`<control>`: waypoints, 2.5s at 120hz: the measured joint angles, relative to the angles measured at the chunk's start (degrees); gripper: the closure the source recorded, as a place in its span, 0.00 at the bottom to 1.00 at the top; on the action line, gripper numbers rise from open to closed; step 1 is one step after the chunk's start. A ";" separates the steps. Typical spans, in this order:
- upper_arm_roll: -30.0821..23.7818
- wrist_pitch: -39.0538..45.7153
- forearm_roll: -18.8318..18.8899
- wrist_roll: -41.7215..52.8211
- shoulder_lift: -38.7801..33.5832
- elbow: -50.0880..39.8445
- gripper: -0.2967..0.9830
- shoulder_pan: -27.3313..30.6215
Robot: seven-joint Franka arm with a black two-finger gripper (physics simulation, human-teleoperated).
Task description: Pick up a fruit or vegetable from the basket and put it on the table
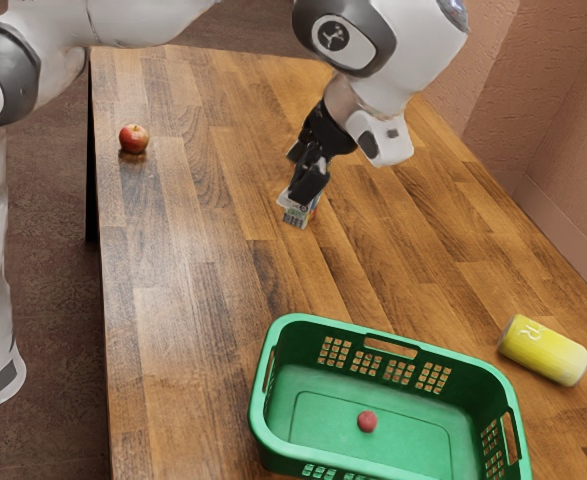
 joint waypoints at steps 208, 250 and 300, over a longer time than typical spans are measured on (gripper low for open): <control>7.52 64.44 -14.37 -19.20 15.90 -22.10 0.23 -18.10; 7.60 65.09 -16.04 -20.10 15.40 -23.99 0.23 -17.75; 7.60 66.17 -16.37 -20.56 15.47 -24.01 0.23 -17.63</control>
